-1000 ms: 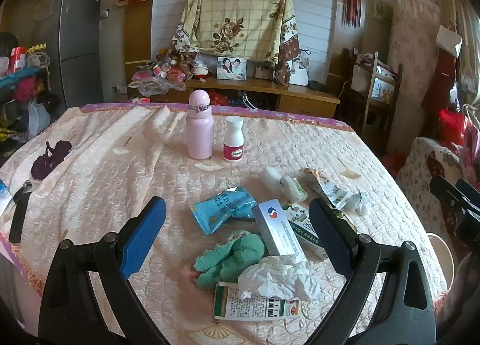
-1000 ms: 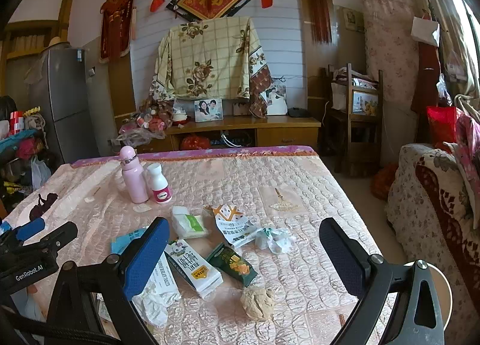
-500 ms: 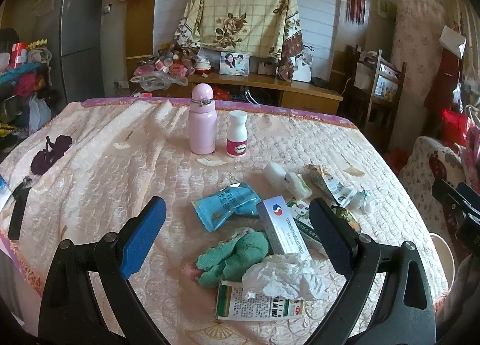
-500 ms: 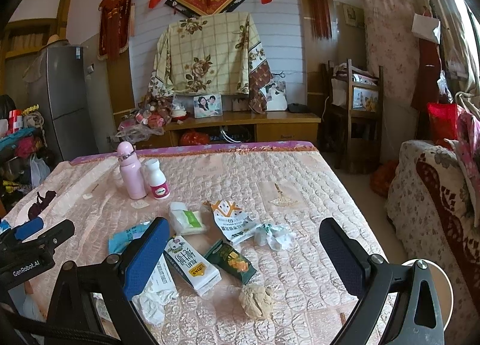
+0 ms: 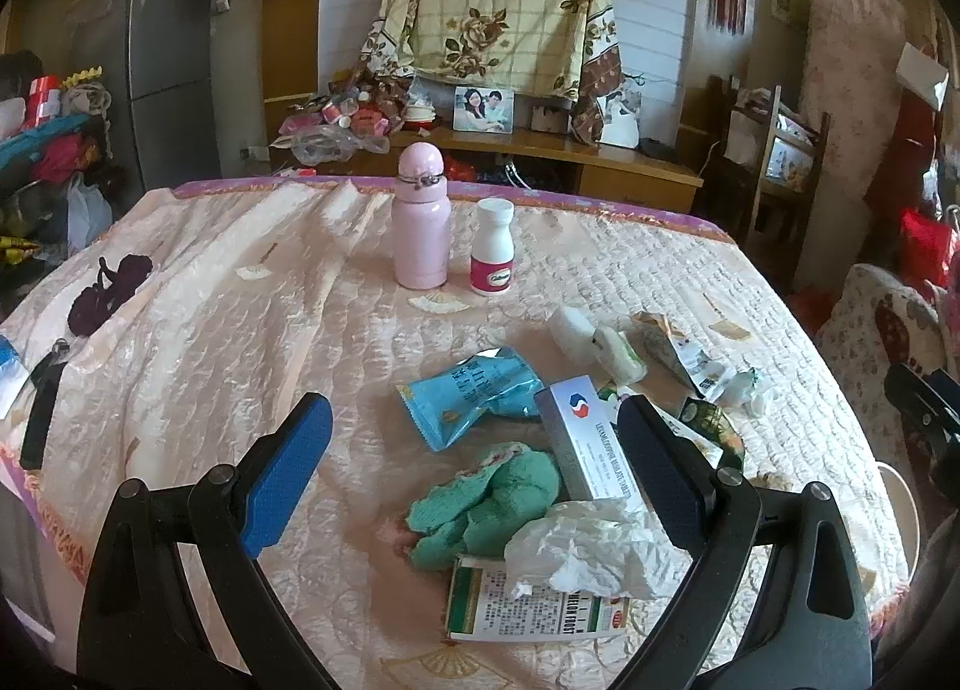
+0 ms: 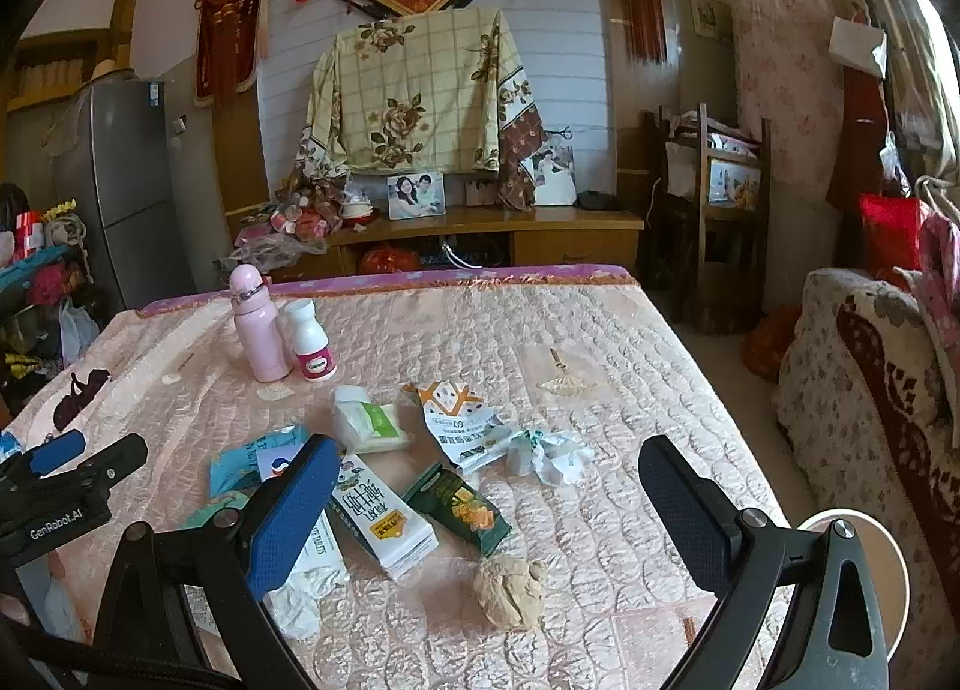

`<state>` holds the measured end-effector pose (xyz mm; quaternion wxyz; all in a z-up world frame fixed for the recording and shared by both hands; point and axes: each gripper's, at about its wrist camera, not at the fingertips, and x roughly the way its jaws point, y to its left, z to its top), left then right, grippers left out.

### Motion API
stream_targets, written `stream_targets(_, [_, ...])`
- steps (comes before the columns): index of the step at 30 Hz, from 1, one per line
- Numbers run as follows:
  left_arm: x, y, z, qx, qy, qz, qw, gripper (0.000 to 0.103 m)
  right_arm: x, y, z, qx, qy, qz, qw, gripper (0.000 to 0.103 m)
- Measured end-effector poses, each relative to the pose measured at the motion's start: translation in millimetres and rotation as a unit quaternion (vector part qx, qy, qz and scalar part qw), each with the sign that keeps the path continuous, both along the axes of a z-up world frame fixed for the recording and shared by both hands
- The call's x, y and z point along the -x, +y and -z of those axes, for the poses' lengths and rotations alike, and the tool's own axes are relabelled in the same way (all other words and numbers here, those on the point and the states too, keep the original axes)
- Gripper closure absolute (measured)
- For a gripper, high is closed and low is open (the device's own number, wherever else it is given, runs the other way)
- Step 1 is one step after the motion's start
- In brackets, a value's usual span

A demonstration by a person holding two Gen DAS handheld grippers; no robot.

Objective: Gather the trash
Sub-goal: 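Move both grippers over the bed toward the crumpled paper and tissue, then grasp the beige crumpled paper with right gripper while left grasps white tissue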

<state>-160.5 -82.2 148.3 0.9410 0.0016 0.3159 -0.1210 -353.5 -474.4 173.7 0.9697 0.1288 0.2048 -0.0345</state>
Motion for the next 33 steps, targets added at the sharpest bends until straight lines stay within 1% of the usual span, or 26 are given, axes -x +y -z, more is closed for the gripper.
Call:
stream_targets(13, [-6, 3, 6, 0.0, 0.005, -0.005, 1.0, 0.007, -6, 2, 13, -0.001, 0.014, -0.008, 1.0, 0.004])
stream_targets(28, [-16, 16, 11, -0.006, 0.024, -0.012, 0.9996, 0.007, -10, 4, 23, 0.006, 0.031, -0.025, 0.999, 0.004])
stream_targets(31, [-21, 24, 8, -0.008, 0.032, -0.006, 0.9994, 0.007, -12, 6, 26, 0.009, 0.038, -0.034, 0.999, 0.004])
stream_targets(33, [-25, 29, 6, -0.016, 0.041, 0.004, 0.999, 0.007, -14, 6, 29, 0.013, 0.045, -0.046, 0.998, 0.004])
